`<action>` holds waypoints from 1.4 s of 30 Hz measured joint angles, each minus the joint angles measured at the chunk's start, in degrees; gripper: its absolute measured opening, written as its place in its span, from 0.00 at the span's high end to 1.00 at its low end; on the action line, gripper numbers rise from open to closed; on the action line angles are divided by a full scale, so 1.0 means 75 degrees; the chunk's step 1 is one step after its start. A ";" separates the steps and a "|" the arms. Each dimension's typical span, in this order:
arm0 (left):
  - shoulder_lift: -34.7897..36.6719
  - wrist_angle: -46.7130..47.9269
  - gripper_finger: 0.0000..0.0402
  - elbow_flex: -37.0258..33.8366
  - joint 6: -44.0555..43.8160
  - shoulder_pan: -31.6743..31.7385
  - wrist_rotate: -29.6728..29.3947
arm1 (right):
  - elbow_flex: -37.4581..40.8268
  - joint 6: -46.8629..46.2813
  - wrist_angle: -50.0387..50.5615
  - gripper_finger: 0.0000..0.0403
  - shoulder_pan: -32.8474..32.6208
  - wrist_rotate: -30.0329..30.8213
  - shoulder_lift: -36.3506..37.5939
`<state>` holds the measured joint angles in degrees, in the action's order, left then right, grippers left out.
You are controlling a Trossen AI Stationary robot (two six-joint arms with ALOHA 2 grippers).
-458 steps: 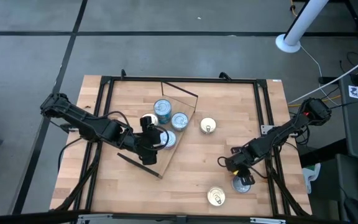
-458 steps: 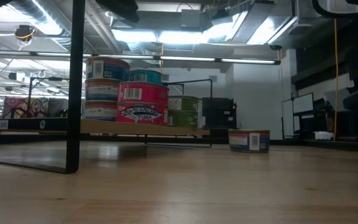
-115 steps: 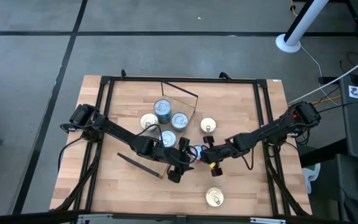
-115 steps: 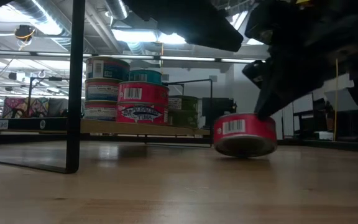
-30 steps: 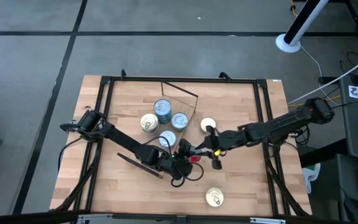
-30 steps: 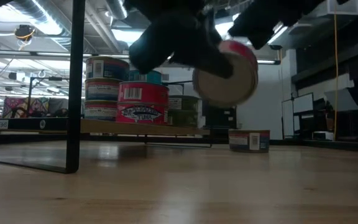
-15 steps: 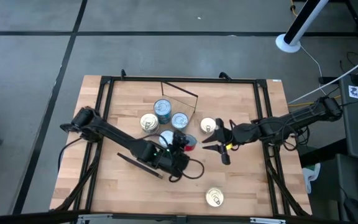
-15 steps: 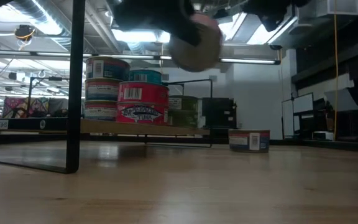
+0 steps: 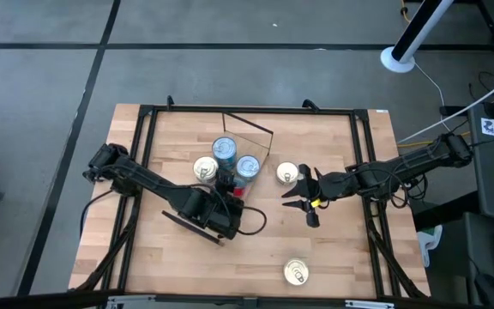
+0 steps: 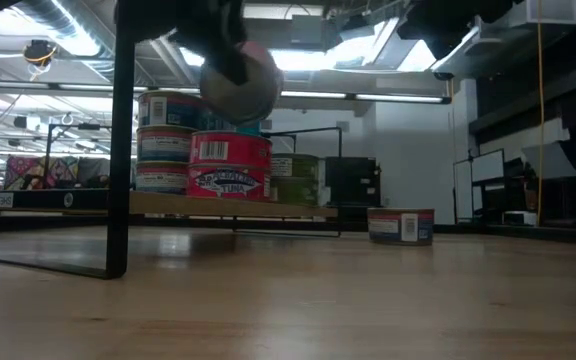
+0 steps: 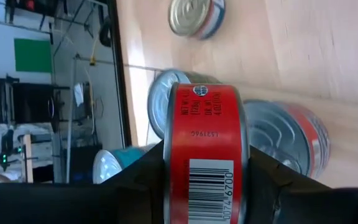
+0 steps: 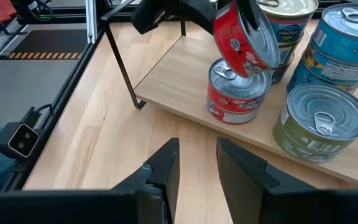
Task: Stack canned seafood by type on shelf
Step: Stack the red tuna can on top of the red tuna can on the shelf
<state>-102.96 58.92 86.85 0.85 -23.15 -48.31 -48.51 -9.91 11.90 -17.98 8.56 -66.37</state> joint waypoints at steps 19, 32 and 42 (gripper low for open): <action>0.0000 0.0055 0.60 -0.0916 0.0560 0.0005 0.0035 | 0.0003 -0.0006 0.0038 0.74 0.0000 0.0002 0.0000; 0.0000 0.0021 0.48 -0.0958 0.0124 0.0051 0.0076 | 0.0003 -0.0005 0.0035 0.74 0.0000 0.0000 -0.0003; 0.0000 -0.0006 0.41 -0.0959 -0.0012 -0.0038 0.0096 | 0.0003 -0.0006 0.0035 0.74 0.0002 0.0003 -0.0003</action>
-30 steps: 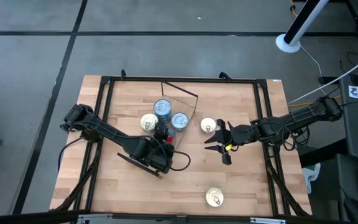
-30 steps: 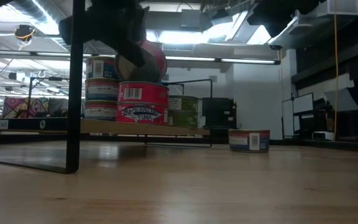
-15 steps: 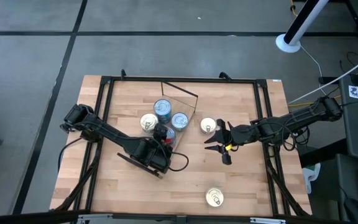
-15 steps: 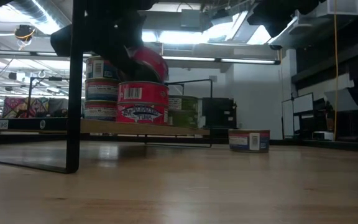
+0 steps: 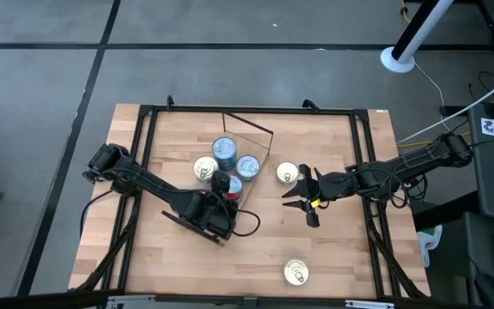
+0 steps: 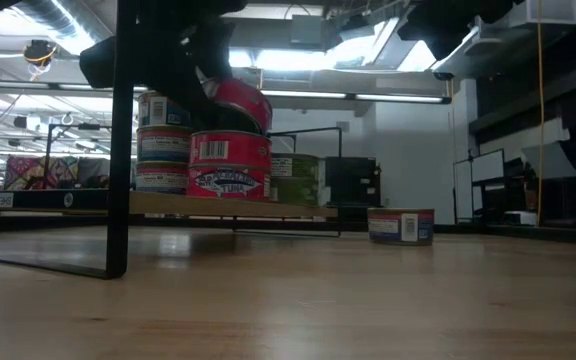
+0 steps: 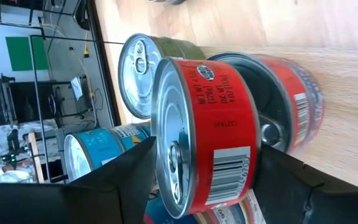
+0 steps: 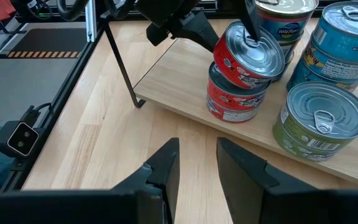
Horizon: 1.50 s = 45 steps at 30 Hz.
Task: Stack canned seafood by type on shelf
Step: Stack the red tuna can on top of the red tuna can on the shelf, then stack the blue tuna can on top of the blue tuna can on the shelf
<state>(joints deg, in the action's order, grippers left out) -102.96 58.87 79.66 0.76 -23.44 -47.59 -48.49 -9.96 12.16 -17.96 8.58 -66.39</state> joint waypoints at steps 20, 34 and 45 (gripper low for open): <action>0.0108 0.0065 0.41 0.0000 0.0085 -0.0078 0.0177 | 0.0003 -0.0001 0.0005 0.74 -0.0002 -0.0003 -0.0003; 0.0181 0.0072 0.41 0.0003 0.0802 0.0113 0.0337 | 0.0003 0.0000 0.0006 0.74 -0.0002 -0.0003 -0.0003; 0.0178 0.0075 0.41 0.0003 0.1748 0.0247 0.1457 | 0.0003 0.0000 0.0009 0.74 0.0000 -0.0020 -0.0003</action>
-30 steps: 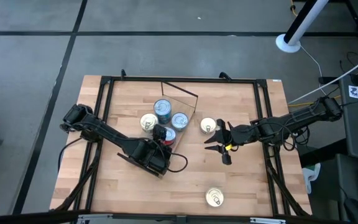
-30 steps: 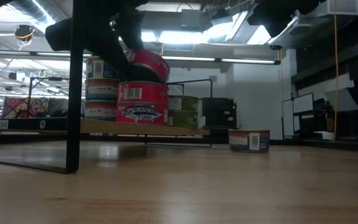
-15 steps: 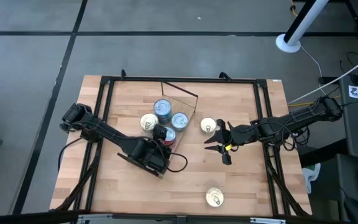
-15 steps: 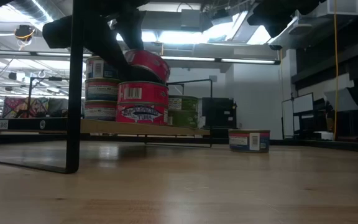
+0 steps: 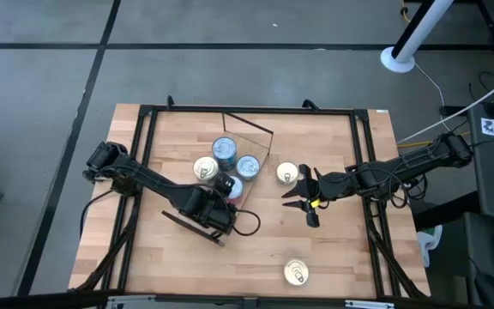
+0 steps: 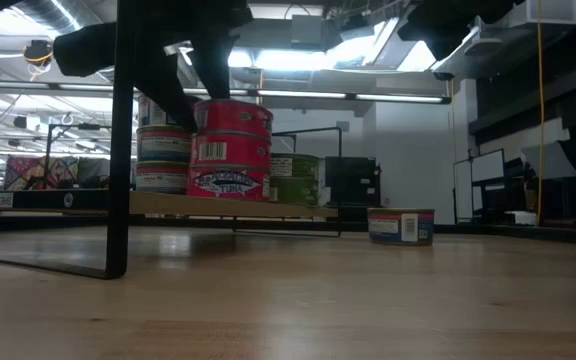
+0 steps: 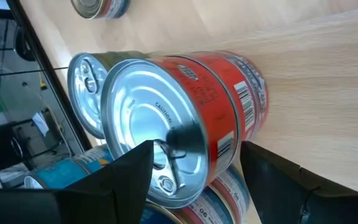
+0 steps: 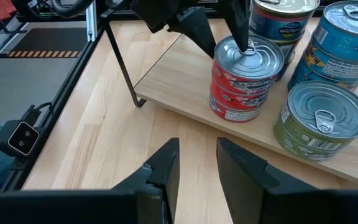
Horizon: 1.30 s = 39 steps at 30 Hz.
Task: Stack canned seafood by type on shelf
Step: Stack the blue tuna can on top of the blue tuna can on the shelf
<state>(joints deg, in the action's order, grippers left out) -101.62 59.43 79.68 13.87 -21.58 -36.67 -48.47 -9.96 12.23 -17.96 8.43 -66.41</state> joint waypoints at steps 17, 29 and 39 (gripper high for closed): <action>0.0836 0.0164 0.41 0.0000 -0.0578 -0.0001 -0.0113 | 0.0003 0.0006 0.1187 0.74 -0.0001 0.0004 0.0000; 0.2078 0.0170 0.41 0.0009 -0.0919 0.0000 -0.0146 | 0.0003 0.0012 0.1192 0.74 -0.0001 0.0964 -0.0020; 0.2938 0.0199 0.41 0.0009 -0.1148 0.0000 -0.0151 | 0.0003 0.0009 0.1211 0.49 0.0003 0.1312 -0.0021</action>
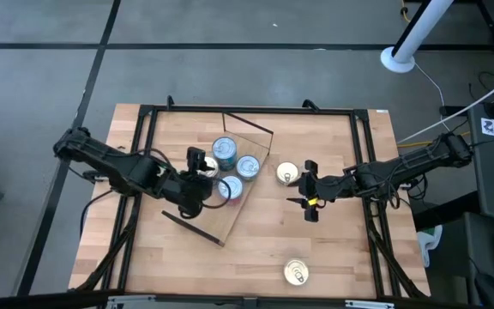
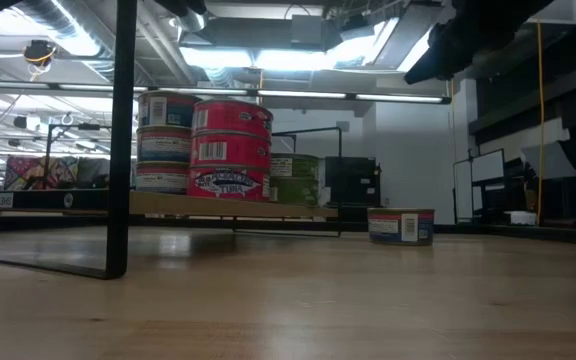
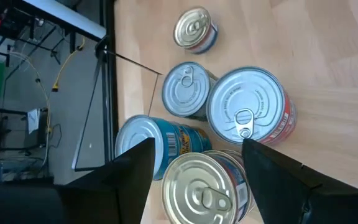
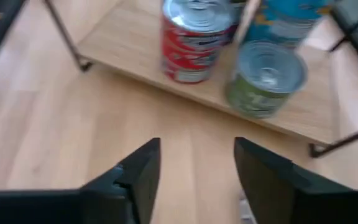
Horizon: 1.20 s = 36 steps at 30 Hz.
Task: Stack canned seafood by type on shelf
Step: Stack the blue tuna can on top of the blue tuna can on the shelf
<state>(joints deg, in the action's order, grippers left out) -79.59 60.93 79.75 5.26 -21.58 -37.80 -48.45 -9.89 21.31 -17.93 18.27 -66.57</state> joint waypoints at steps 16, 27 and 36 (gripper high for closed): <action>0.0055 -0.0043 0.41 0.0000 -0.0297 -0.0009 0.0011 | 0.0105 0.3906 0.1300 0.41 0.0006 0.0407 -0.1546; 0.0052 -0.0050 0.41 0.0000 -0.0511 -0.0009 0.0015 | 0.0108 0.3917 0.1268 0.45 0.0802 0.0632 -0.2797; 0.0049 -0.0047 0.41 -0.0003 -0.0565 -0.0009 0.0017 | 0.0108 0.3891 0.1215 0.45 0.1470 0.0043 -0.2969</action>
<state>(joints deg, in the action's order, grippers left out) -79.22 60.58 79.72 1.02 -21.65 -37.67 -47.64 19.29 30.42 -6.91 18.59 -88.84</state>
